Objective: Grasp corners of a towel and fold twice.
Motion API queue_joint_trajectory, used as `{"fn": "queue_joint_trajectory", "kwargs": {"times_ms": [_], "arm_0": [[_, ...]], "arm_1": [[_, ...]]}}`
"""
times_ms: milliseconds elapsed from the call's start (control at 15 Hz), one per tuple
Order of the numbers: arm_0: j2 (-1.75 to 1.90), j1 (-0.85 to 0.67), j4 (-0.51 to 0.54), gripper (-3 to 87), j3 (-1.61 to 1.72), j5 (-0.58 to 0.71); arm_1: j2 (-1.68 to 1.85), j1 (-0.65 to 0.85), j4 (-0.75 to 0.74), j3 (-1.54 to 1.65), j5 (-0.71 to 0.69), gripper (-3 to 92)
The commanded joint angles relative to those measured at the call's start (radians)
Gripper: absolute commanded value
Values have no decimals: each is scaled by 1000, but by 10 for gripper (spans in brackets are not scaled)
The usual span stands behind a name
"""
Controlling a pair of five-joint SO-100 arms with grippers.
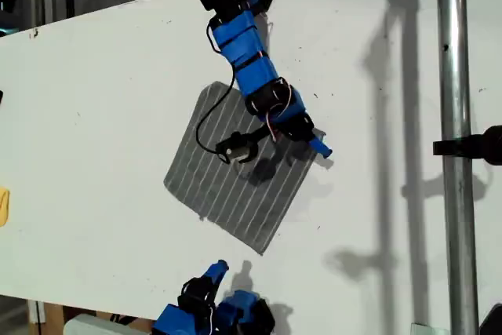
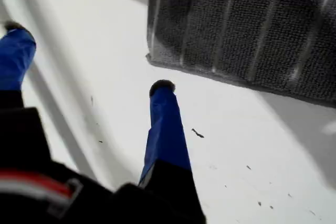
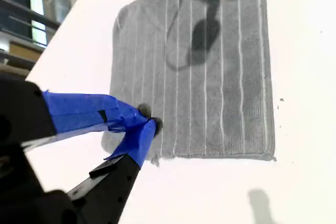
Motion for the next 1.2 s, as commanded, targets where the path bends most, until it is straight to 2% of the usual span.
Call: {"fn": "queue_joint_trajectory", "kwargs": {"times_ms": [0, 267, 400, 467, 533, 600, 867, 1000, 1133], "arm_0": [[3, 9, 2, -28, -5, -9], [-12, 11, -2, -28, -5, -17], [-12, 11, -3, -28, 3, -21], [-11, 11, -3, -28, 11, -25], [-8, 12, -3, -28, 18, -29], [-3, 14, -3, -28, 26, -32], [3, 14, -20, -14, 80, -31], [-57, 40, -17, 192, 48, -8], [-94, 66, -41, 325, 52, 43]], "arm_1": [[-35, 17, 26, -60, -15, 429], [-114, 43, 18, -60, -29, 398], [-167, 52, -18, -60, -35, 345], [-183, 57, -37, -60, -40, 284], [-187, 58, -40, -58, -31, 83], [-189, 60, -35, -57, -17, -2], [-186, 51, -52, -58, -18, -2], [-186, 49, -51, -57, -23, -3], [-186, 46, -54, -57, -21, -3]]}}
